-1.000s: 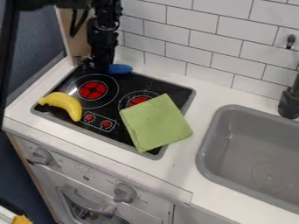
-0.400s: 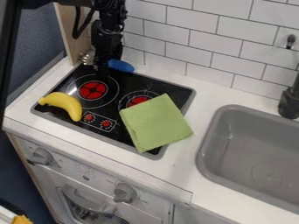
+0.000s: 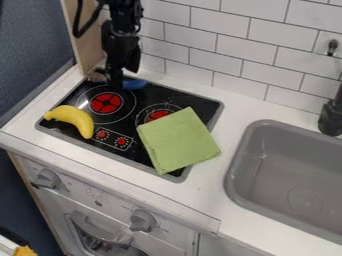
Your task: Move the blue spork behind the left burner
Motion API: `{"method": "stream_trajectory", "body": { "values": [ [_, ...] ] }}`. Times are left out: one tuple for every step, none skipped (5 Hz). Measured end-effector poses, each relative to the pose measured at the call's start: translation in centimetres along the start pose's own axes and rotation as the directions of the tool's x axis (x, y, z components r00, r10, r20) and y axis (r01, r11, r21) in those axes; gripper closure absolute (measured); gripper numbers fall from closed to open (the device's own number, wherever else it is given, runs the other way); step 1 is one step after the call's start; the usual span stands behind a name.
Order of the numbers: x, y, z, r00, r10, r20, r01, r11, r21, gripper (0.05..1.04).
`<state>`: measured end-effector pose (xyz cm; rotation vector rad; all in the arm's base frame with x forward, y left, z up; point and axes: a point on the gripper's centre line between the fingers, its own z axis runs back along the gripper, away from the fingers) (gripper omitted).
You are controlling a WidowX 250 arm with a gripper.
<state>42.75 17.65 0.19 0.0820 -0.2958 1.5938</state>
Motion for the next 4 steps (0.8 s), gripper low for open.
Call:
{"method": "stream_trajectory", "body": {
  "values": [
    [0.2, 0.1, 2.2, 1.0, -0.001, 0.007, 0.001, 0.999, -0.047, 0.083],
    [0.3, 0.5, 3.8, 1.0, -0.002, 0.011, 0.003, 0.996, -0.086, 0.083],
    [0.0, 1.3, 5.4, 1.0, -0.025, 0.004, 0.025, 0.993, -0.115, 0.083],
    [0.2, 1.9, 5.8, 0.997, -0.08, 0.018, 0.081, 0.992, -0.093, 0.083]
  ]
}}
